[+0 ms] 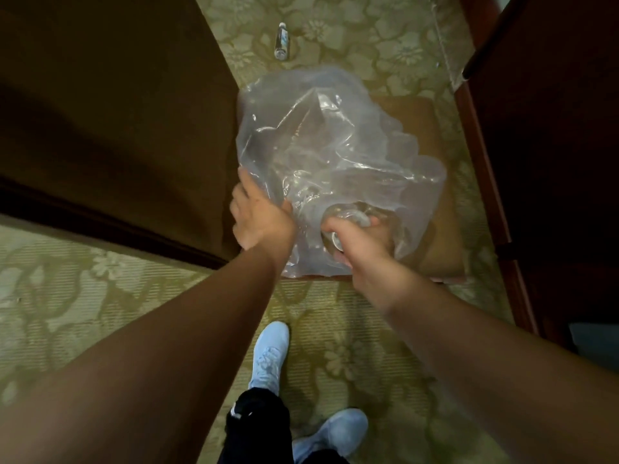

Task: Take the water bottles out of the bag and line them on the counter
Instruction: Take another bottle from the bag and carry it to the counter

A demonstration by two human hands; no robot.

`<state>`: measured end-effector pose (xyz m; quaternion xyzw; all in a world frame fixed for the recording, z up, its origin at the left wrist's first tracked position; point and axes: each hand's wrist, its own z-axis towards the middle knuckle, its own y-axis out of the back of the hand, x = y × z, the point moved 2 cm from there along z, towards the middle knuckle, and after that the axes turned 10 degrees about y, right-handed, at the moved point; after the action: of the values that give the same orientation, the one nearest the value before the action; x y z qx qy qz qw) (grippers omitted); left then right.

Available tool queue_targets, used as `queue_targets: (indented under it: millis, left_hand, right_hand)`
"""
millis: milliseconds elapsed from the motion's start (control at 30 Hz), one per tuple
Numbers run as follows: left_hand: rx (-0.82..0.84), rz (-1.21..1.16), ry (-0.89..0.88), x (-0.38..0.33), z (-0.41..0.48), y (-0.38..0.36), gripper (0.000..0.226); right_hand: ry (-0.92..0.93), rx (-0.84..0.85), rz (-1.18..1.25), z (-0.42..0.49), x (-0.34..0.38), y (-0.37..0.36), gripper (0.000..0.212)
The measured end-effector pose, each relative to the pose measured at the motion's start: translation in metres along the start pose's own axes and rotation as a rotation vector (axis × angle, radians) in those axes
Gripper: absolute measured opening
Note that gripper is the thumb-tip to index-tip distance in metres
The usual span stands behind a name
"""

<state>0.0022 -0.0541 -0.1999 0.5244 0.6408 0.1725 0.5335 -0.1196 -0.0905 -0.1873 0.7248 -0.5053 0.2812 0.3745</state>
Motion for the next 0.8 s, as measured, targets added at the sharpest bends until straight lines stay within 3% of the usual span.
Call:
queue_targets:
  millis: [133,233,333,400,500,667,800]
  left_hand:
    - [-0.091,0.154,-0.53,0.013,-0.034,0.009,0.078]
    - [0.146,0.35,-0.694,0.022,-0.057,0.008,0.084]
    - [0.306,0.579,-0.644,0.026,-0.066,0.002,0.084]
    - [0.319,0.646,-0.577,0.024,-0.066,0.002,0.084]
    - [0.376,0.617,-0.469,0.017,-0.069,0.004,0.086]
    - [0.481,0.613,-0.423,0.006,-0.073,0.008,0.077]
    - [0.607,0.379,-0.289,-0.007,-0.078,0.015,0.065]
  right_hand:
    - [0.089,-0.048,-0.143,-0.014,0.001,0.019,0.066]
    - [0.076,-0.06,-0.126,-0.025,0.005,0.031,0.073]
    - [0.051,-0.067,-0.061,-0.032,0.006,0.041,0.046]
    - [0.063,-0.111,-0.025,-0.037,0.006,0.046,0.051]
    - [0.071,-0.183,-0.005,-0.042,0.008,0.055,0.076]
    - [0.079,-0.261,0.045,-0.058,0.017,0.077,0.056]
    - [0.081,-0.317,0.093,-0.073,0.022,0.086,0.061]
